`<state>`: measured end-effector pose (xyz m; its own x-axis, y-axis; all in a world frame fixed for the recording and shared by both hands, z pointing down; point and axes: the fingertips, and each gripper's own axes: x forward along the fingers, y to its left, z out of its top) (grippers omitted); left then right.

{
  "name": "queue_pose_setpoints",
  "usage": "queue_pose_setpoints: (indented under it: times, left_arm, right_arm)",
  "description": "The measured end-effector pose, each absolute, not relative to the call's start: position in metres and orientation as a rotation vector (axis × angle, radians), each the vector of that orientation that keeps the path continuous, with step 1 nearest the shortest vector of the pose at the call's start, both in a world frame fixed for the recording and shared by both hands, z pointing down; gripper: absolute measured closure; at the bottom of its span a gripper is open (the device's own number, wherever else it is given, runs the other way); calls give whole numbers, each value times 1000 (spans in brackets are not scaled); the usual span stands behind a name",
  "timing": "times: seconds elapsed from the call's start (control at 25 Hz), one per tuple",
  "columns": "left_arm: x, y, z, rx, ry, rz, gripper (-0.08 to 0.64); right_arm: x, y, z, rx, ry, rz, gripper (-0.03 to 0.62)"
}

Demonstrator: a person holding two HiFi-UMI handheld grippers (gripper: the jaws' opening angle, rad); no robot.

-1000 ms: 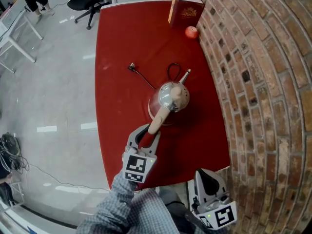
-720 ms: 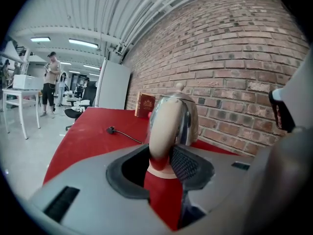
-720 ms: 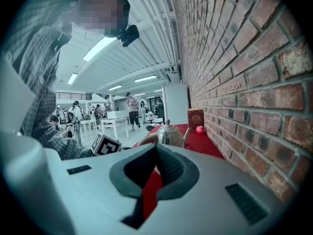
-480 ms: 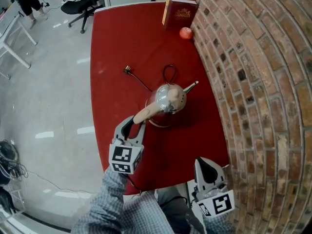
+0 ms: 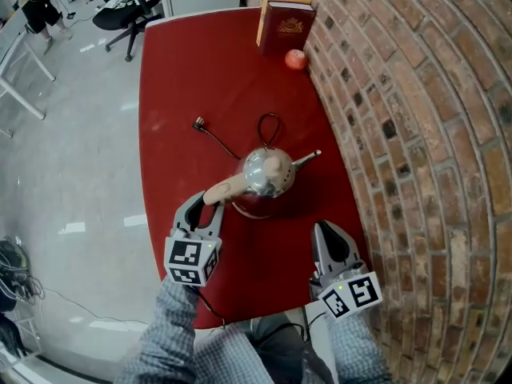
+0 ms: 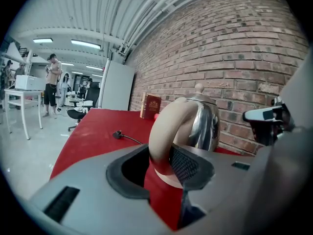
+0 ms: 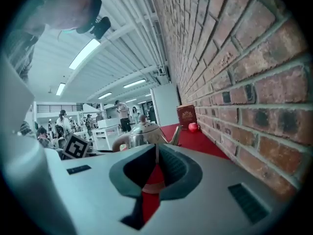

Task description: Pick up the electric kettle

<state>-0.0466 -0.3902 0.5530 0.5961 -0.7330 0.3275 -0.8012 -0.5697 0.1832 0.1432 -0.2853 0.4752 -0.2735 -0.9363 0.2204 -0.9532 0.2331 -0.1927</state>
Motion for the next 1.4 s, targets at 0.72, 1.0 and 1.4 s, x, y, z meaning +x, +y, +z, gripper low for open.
queue_pose_setpoints:
  times: [0.72, 1.0, 1.4]
  left_arm:
    - [-50, -397, 551, 2469, -1306, 308, 425]
    - [-51, -403, 551, 2444, -1336, 290, 425]
    - [-52, -408, 551, 2372, -1365, 224, 425]
  right_arm:
    - [168, -392, 515, 1883, -2646, 908, 442]
    - [166, -417, 520, 1832, -2763, 1006, 434]
    - [162, -422, 519, 1801, -2874, 1090, 465]
